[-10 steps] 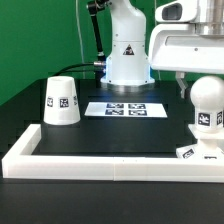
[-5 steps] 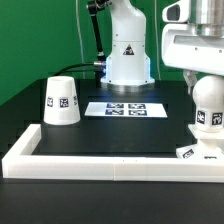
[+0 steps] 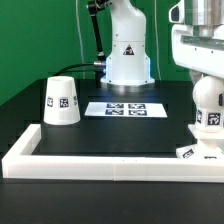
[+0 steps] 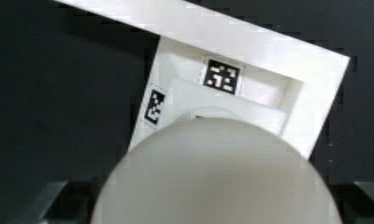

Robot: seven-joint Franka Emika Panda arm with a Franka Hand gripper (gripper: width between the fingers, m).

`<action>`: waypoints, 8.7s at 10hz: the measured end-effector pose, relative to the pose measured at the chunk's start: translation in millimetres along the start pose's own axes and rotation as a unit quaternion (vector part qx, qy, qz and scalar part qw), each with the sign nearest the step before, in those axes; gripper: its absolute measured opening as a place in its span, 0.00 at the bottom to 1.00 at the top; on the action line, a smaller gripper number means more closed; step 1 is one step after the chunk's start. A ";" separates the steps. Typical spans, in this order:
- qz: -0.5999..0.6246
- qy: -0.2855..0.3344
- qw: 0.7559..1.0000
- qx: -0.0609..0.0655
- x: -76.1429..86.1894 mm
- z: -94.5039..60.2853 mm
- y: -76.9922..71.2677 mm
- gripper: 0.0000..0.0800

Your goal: Assemble lamp

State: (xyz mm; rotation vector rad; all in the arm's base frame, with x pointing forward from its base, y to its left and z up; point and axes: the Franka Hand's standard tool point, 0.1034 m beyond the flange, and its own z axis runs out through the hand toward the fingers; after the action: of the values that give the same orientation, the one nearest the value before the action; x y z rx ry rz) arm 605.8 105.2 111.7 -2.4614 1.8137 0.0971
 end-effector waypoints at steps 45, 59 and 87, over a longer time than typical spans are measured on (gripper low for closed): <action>-0.864 0.040 0.497 -0.067 6.1 -1.6 -5.0 0.72; -0.411 0.049 0.910 -0.038 3.8 -1.4 2.9 0.72; 0.045 -0.011 0.999 -0.021 -25.3 -7.1 5.4 0.87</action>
Offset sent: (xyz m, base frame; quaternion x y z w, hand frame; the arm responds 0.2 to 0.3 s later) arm 0.0000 0.0000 0.0000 0.0000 0.0000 0.0000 1.0000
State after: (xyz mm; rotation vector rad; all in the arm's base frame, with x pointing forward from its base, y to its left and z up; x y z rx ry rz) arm 593.1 126.9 121.1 -2.3961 1.9321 0.1697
